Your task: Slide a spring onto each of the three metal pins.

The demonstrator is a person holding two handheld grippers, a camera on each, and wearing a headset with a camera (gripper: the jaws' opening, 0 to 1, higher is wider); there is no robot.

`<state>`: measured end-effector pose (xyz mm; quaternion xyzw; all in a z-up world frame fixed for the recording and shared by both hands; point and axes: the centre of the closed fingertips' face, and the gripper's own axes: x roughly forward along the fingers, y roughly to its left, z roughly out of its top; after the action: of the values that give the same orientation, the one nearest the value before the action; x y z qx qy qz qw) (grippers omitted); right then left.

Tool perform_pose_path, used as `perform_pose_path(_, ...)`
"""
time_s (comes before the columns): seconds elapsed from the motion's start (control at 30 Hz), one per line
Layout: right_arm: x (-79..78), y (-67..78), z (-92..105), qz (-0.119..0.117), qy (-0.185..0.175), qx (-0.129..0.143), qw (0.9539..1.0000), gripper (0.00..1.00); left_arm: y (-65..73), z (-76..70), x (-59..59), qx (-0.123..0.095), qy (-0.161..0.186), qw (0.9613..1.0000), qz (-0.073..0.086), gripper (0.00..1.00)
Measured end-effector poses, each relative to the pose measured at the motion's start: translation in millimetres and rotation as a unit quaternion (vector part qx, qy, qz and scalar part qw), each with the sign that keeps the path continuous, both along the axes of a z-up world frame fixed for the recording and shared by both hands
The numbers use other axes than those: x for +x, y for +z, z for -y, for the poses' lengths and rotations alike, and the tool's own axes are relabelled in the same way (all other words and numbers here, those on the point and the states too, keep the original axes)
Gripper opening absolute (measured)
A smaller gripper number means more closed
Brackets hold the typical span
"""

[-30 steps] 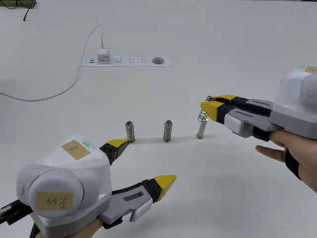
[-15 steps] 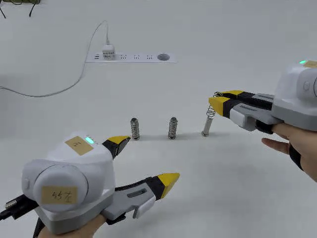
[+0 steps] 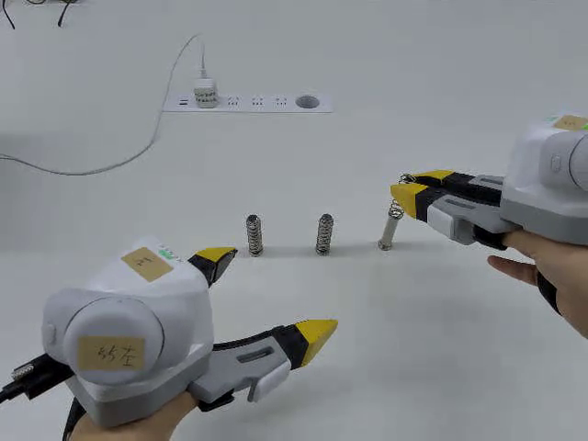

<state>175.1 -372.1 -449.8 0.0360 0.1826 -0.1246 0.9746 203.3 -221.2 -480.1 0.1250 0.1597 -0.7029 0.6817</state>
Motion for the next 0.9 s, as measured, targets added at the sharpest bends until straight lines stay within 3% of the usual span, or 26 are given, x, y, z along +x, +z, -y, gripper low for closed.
perform_pose_path(0.9, 0.7, -28.9, -4.7, -0.035, -0.005, 0.012, 0.9993, 0.12, -0.6, -0.4, 2.3, 0.002, 0.006, 1.0000, -0.003, 0.78)
